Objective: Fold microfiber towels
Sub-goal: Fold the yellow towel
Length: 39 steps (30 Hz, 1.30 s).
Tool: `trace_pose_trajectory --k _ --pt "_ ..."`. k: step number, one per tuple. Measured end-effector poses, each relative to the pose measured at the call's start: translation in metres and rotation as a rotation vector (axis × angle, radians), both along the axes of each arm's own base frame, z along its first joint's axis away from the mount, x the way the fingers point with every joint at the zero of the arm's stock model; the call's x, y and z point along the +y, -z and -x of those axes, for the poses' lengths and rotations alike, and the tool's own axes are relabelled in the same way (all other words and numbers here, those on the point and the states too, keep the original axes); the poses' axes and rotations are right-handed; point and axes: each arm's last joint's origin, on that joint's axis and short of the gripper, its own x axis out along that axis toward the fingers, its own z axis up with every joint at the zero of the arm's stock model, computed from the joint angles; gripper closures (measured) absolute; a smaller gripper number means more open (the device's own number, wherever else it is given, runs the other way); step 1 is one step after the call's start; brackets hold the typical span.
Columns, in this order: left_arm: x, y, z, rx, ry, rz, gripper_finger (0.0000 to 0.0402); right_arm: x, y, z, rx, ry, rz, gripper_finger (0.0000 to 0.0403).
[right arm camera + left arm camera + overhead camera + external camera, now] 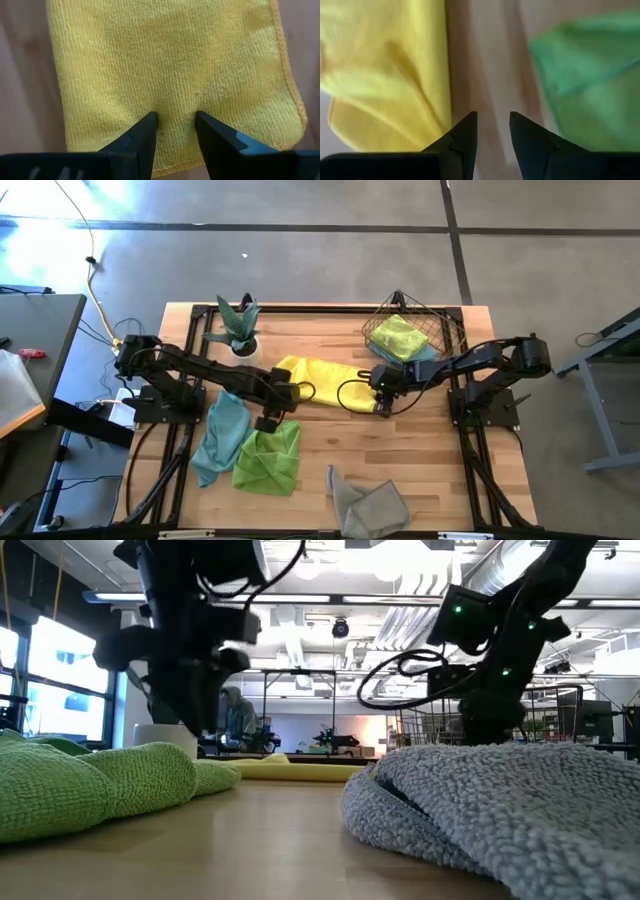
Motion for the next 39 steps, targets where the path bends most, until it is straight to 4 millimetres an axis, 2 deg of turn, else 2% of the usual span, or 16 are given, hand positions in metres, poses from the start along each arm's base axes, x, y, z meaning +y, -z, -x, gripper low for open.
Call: trace_pose_trajectory --k 4,5,10,12,14,20,25,30,35,39 --pt "-0.004 -0.002 -0.014 -0.123 0.081 -0.034 0.0298 0.002 -0.026 -0.010 -0.185 -0.024 0.032 0.0274" --pt "-0.004 -0.002 -0.018 -0.156 0.090 -0.040 0.0298 0.003 -0.028 -0.012 -0.205 -0.020 0.055 0.0274" --pt "0.003 0.001 -0.037 -0.299 0.119 -0.067 0.0298 0.008 -0.015 -0.021 -0.244 0.002 0.054 0.0274" --pt "0.007 0.006 -0.045 -0.341 0.128 -0.083 0.0298 0.010 -0.001 -0.019 -0.204 0.018 0.036 0.0274" --pt "0.013 0.012 -0.047 -0.324 0.130 -0.092 0.0298 0.012 0.011 -0.018 -0.159 0.029 0.023 0.0274" --pt "0.032 0.037 -0.056 -0.298 0.099 -0.108 0.0298 0.018 0.020 -0.022 -0.145 0.039 0.019 0.0274" --pt "0.050 0.054 -0.054 -0.232 0.051 -0.114 0.0298 0.025 0.019 -0.020 -0.132 -0.022 0.030 0.0274" --pt "0.062 0.056 -0.050 -0.206 0.011 -0.119 0.0298 0.030 0.020 -0.017 -0.095 -0.052 0.022 0.0274" --pt "0.059 0.051 -0.040 -0.145 -0.015 -0.053 0.0298 0.031 0.022 -0.014 -0.059 -0.060 0.013 0.0274" --pt "0.050 0.052 -0.030 -0.055 -0.099 0.071 0.0298 0.031 0.022 -0.014 -0.053 -0.072 0.017 0.0274"
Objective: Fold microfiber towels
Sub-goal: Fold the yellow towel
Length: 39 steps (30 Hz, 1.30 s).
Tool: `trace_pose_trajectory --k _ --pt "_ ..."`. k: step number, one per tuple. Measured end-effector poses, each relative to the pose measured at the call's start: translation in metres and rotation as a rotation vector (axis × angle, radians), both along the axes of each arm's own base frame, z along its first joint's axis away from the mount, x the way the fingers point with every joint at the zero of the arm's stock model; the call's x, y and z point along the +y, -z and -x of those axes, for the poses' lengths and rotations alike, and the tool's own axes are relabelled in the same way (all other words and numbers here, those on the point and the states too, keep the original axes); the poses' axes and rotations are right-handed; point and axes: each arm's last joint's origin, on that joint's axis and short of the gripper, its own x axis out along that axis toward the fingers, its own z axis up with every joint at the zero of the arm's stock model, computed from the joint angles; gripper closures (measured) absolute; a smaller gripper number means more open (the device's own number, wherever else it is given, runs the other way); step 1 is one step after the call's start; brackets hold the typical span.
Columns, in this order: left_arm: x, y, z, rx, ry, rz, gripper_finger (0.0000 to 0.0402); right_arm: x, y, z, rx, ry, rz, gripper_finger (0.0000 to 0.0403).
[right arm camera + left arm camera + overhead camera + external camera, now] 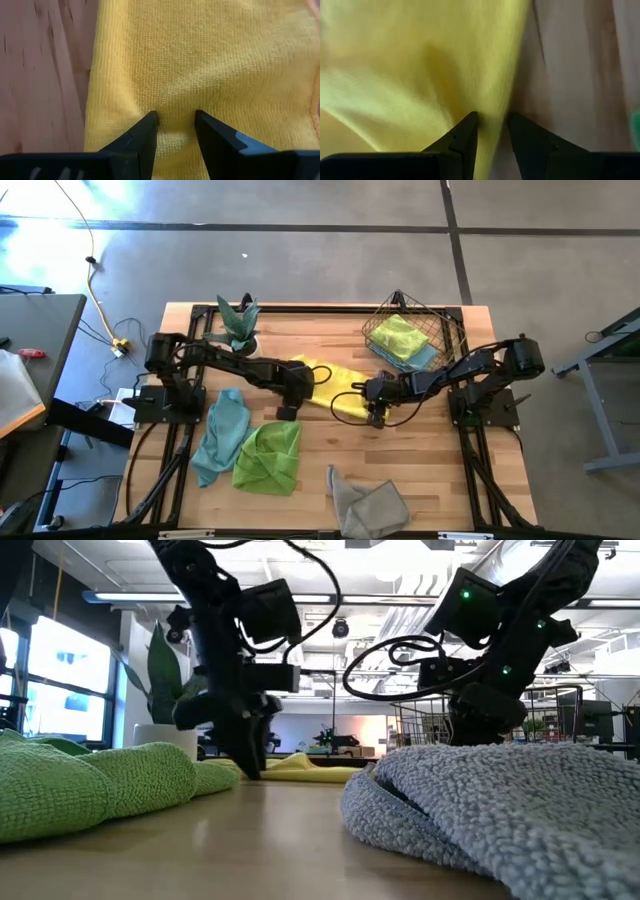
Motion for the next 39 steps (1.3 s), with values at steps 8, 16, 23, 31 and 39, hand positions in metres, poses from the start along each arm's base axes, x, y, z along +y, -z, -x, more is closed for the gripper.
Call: trace_pose_trajectory --k 8,16,23,31,39 --pt "-0.032 -0.010 -0.002 0.006 -0.021 0.210 0.0298 0.000 -0.002 0.000 -0.001 -0.060 0.036 0.0274" --pt "-0.047 -0.040 -0.023 -0.166 0.120 0.053 0.0298 0.012 -0.022 -0.007 -0.086 -0.084 0.014 0.0274" --pt "-0.041 -0.036 -0.039 -0.281 0.131 -0.051 0.0298 0.021 -0.004 0.000 -0.063 0.005 0.013 0.0274" --pt "-0.022 -0.037 -0.036 -0.272 0.045 -0.066 0.0298 0.029 -0.001 0.003 -0.078 0.030 0.059 0.0274" --pt "-0.021 -0.033 -0.033 -0.271 0.037 0.028 0.0298 0.030 -0.001 0.003 -0.083 0.029 0.068 0.0274"
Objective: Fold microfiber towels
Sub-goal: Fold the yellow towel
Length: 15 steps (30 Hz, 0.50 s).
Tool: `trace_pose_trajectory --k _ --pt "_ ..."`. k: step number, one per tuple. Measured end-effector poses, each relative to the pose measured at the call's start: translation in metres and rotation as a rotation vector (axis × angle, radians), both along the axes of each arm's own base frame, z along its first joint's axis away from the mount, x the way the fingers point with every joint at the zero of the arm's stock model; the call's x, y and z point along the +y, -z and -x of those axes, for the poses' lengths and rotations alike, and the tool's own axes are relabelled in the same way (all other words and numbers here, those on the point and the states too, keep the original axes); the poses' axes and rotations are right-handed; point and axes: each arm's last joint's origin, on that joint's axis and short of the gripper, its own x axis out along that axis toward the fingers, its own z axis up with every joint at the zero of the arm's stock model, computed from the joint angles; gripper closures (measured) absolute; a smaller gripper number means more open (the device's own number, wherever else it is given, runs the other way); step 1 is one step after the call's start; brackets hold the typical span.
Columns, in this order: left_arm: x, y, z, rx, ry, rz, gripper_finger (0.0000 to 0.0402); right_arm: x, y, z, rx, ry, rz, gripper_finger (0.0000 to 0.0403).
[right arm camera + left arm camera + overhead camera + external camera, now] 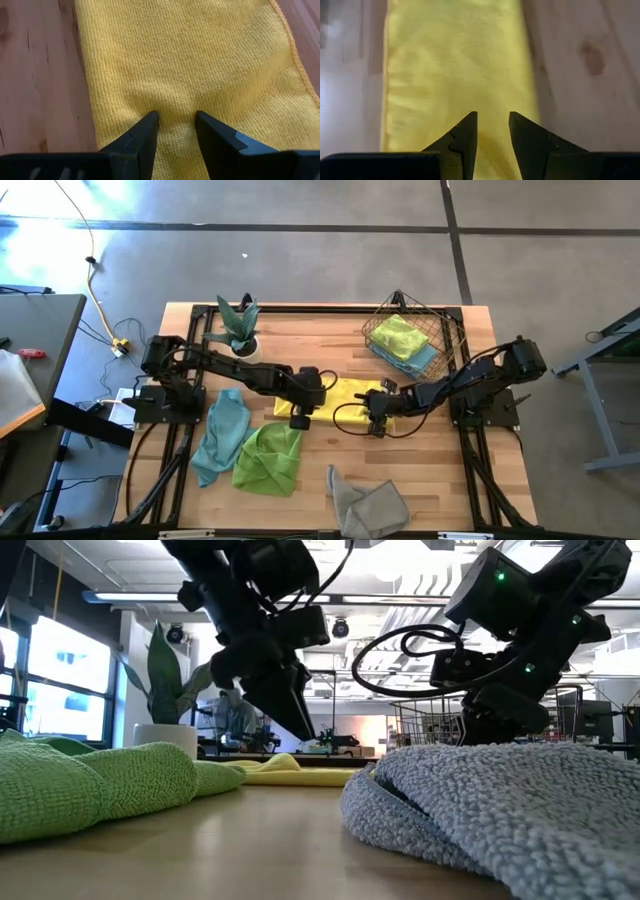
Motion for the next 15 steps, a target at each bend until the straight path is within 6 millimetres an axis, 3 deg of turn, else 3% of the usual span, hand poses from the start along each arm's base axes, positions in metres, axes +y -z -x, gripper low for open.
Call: trace_pose_trajectory --k 15 --pt "0.005 0.031 0.012 0.248 -0.026 -0.011 0.0298 0.000 0.000 0.000 -0.003 -0.005 0.001 0.0274"
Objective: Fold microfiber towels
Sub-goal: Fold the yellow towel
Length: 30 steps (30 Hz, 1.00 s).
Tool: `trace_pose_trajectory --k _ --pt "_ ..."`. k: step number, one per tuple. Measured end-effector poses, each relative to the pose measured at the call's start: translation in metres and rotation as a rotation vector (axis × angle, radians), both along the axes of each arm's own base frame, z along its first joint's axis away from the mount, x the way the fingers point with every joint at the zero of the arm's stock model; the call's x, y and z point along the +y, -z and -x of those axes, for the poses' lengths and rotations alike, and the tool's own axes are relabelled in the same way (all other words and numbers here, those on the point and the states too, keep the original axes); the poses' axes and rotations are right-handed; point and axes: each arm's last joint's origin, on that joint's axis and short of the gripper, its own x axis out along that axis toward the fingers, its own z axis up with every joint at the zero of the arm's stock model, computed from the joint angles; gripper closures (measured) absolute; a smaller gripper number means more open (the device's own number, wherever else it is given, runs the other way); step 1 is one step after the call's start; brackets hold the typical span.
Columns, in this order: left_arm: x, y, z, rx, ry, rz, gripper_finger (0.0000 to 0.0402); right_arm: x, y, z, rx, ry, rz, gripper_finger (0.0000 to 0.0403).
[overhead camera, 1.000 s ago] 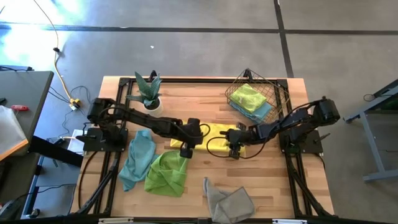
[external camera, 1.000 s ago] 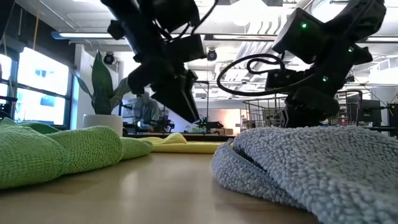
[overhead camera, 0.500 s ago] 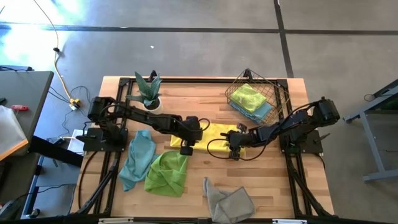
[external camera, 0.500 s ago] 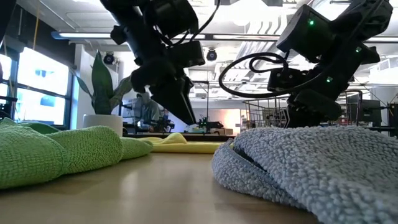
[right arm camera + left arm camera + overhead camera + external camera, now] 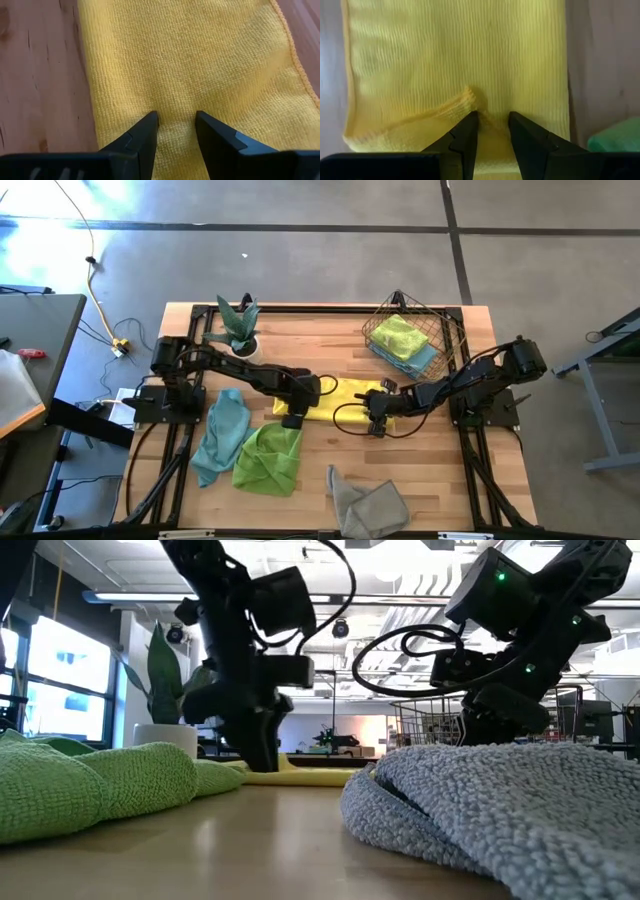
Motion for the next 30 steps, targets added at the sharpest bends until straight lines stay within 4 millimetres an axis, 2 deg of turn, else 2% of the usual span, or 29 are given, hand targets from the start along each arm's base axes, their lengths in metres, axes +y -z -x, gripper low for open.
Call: trace_pose_trajectory --k 7,15,24,30 --pt "0.002 -0.007 0.016 0.118 -0.012 -0.035 0.0298 0.000 0.000 0.000 0.000 -0.006 0.003 0.0274" --pt "0.013 -0.007 0.031 0.283 -0.037 -0.196 0.0298 0.000 0.000 0.000 0.002 -0.006 0.003 0.0274" --pt "0.025 -0.008 0.037 0.357 -0.008 -0.297 0.0298 0.000 0.000 0.000 0.001 0.002 -0.002 0.0274" --pt "0.033 -0.011 0.039 0.415 -0.012 -0.459 0.0298 0.000 0.000 0.000 0.001 0.002 -0.003 0.0274"
